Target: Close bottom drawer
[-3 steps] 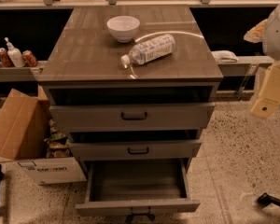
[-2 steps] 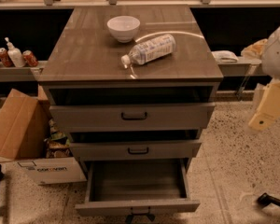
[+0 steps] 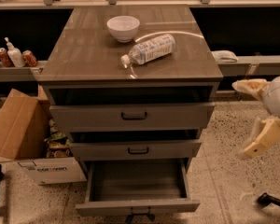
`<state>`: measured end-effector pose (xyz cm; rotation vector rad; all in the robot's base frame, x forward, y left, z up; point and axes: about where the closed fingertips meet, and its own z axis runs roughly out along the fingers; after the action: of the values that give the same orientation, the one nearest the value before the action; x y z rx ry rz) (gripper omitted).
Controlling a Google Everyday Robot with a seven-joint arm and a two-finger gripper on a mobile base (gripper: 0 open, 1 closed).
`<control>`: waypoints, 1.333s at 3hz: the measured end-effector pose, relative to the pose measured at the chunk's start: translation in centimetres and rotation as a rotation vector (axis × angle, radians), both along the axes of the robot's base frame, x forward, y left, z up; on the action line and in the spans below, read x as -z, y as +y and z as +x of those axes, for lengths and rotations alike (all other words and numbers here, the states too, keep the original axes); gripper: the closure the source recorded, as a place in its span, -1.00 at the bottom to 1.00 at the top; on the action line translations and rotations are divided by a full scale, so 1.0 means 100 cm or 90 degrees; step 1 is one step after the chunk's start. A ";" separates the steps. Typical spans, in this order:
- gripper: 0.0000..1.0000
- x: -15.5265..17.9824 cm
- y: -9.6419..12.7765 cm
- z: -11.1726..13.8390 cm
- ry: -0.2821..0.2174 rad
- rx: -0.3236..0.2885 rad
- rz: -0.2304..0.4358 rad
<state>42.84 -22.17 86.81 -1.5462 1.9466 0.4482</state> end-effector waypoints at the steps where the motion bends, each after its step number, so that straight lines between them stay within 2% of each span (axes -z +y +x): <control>1: -1.00 -0.009 0.011 -0.003 -0.003 0.000 0.066; 2: -1.00 -0.006 0.011 -0.002 -0.004 -0.004 0.064; 3: -1.00 0.034 0.024 0.004 -0.014 -0.058 0.040; 4: -1.00 0.092 0.039 0.012 -0.004 -0.105 0.055</control>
Offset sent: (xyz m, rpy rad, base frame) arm -0.0035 0.0070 0.0056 0.1021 -0.0049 -0.0015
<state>44.02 -18.30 77.56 -1.6568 1.7781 0.5872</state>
